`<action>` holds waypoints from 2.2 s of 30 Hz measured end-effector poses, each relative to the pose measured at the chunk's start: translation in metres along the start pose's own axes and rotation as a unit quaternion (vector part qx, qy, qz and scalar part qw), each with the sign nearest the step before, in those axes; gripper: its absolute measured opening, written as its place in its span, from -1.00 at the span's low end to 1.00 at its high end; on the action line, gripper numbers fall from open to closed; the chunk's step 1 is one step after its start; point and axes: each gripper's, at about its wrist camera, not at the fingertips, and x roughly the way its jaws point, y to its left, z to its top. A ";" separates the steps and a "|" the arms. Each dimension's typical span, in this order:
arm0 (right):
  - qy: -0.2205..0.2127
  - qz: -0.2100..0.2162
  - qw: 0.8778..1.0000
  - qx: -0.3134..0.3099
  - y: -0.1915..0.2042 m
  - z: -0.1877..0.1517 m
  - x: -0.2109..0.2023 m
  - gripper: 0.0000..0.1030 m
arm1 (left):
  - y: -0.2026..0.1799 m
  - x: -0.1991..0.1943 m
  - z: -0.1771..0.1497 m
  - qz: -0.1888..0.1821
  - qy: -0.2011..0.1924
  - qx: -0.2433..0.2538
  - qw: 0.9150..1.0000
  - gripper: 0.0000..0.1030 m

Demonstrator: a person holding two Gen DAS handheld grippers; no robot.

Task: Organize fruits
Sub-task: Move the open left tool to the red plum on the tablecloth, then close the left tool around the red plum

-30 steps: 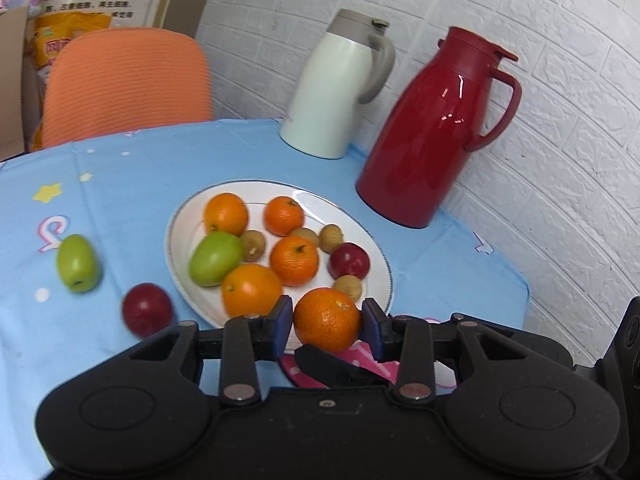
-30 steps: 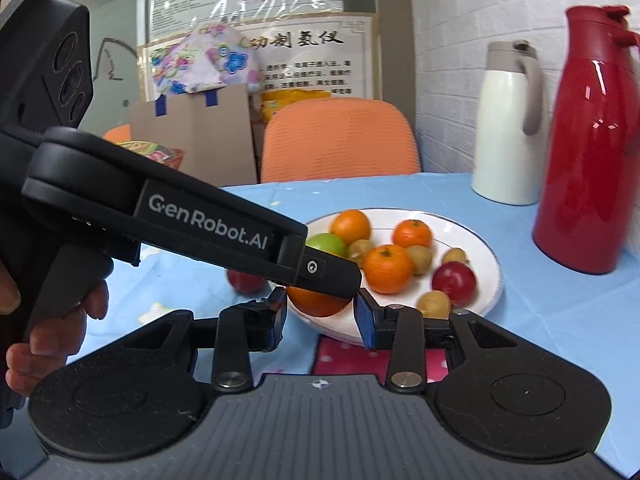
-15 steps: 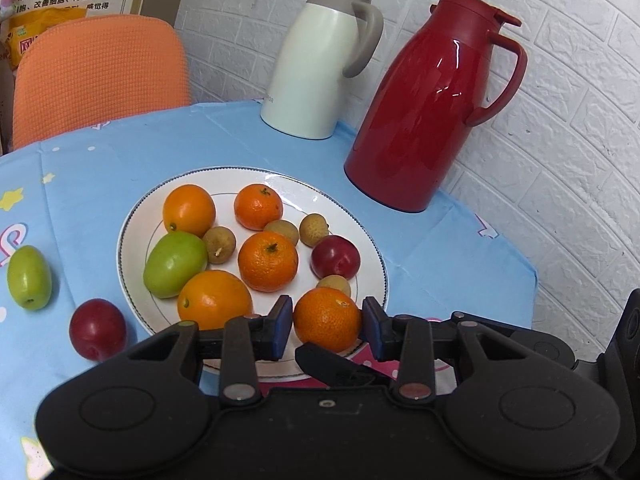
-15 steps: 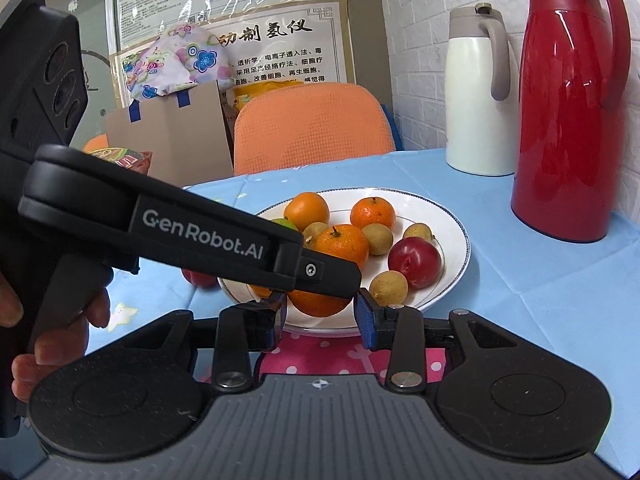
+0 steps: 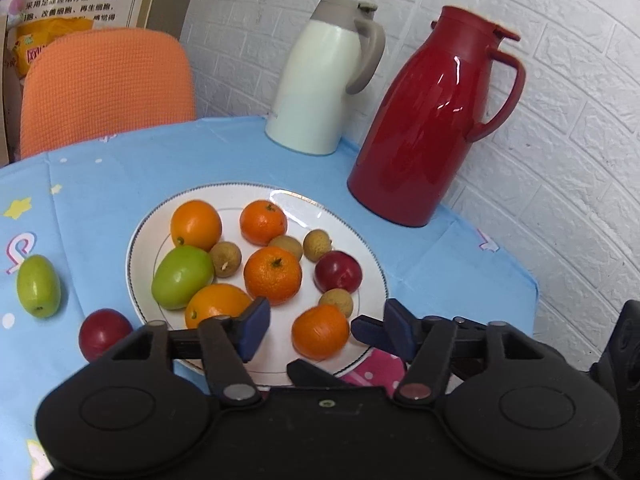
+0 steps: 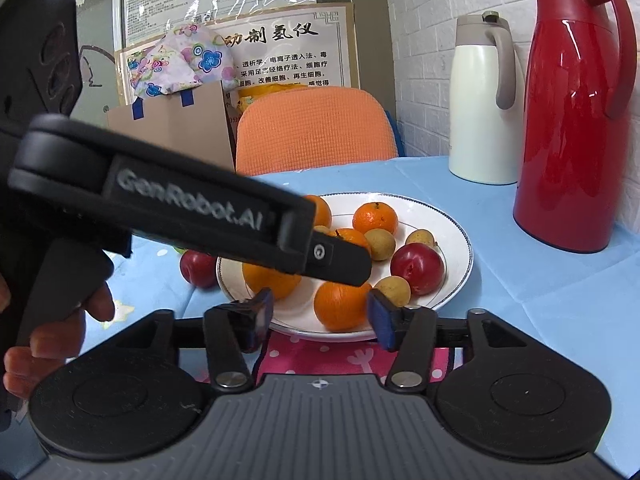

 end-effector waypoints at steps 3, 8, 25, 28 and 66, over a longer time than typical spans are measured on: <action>-0.007 -0.004 1.000 -0.009 0.003 0.000 -0.003 1.00 | -0.003 -0.011 -0.001 0.018 -0.023 0.005 1.000 1.00; -0.008 -0.005 1.000 -0.017 0.008 0.001 -0.004 1.00 | -0.004 -0.023 -0.006 0.051 -0.044 0.011 0.998 1.00; 0.005 0.014 0.999 -0.042 0.031 0.000 -0.010 1.00 | 0.054 -0.077 -0.032 0.129 -0.039 -0.058 0.989 1.00; 0.006 0.028 0.998 -0.048 0.038 0.001 -0.011 1.00 | 0.069 -0.086 -0.034 0.139 -0.042 -0.076 0.986 1.00; 0.037 0.049 0.997 -0.041 0.046 -0.008 -0.011 1.00 | 0.097 -0.023 -0.025 0.110 0.025 -0.029 0.993 0.75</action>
